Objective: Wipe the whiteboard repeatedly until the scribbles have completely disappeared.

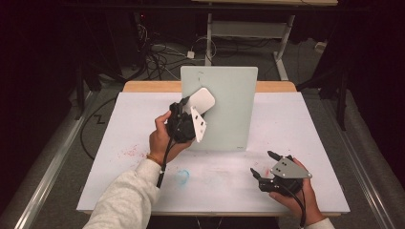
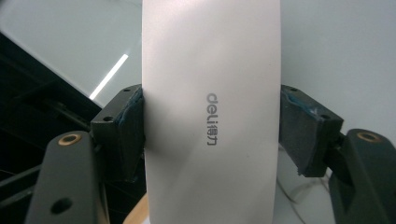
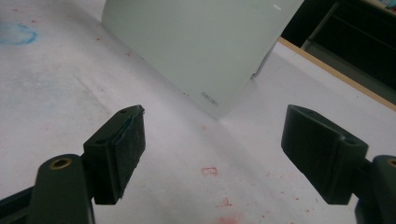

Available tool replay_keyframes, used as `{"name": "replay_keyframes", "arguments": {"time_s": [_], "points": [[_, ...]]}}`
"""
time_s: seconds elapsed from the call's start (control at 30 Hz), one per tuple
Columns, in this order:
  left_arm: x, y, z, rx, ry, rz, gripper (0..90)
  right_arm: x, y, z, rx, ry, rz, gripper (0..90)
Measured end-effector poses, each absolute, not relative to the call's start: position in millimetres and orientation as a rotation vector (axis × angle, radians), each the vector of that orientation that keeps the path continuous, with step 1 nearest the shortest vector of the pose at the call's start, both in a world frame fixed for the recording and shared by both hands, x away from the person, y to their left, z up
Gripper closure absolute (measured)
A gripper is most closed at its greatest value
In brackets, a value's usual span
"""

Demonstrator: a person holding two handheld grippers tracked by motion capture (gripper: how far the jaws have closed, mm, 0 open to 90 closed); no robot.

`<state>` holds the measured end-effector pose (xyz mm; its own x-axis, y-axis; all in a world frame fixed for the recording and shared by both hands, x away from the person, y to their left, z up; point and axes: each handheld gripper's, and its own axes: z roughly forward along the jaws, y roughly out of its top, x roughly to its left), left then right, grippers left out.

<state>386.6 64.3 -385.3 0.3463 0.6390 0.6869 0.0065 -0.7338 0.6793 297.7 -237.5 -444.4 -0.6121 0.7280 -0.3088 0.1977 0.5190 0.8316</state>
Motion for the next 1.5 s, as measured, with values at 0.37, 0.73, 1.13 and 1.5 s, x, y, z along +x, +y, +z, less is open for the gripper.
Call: {"name": "replay_keyframes", "arguments": {"time_s": [0.37, 0.73, 1.13, 1.5], "points": [[370, 57, -434, 2.118, 0.494, 1.437, 29.2, 297, -236, -446, 0.742, 2.114, 1.035, 22.3], [360, 62, -462, 2.179, 0.454, 1.449, 29.2, 297, -235, -446, 0.739, 2.12, 1.028, 22.3], [352, 82, -484, 2.238, 0.507, 1.414, 29.2, 297, -235, -446, 0.735, 2.119, 1.025, 22.4], [350, 76, -481, 2.306, 0.448, 1.489, 29.2, 297, -235, -446, 0.733, 2.124, 1.019, 22.4]]}}
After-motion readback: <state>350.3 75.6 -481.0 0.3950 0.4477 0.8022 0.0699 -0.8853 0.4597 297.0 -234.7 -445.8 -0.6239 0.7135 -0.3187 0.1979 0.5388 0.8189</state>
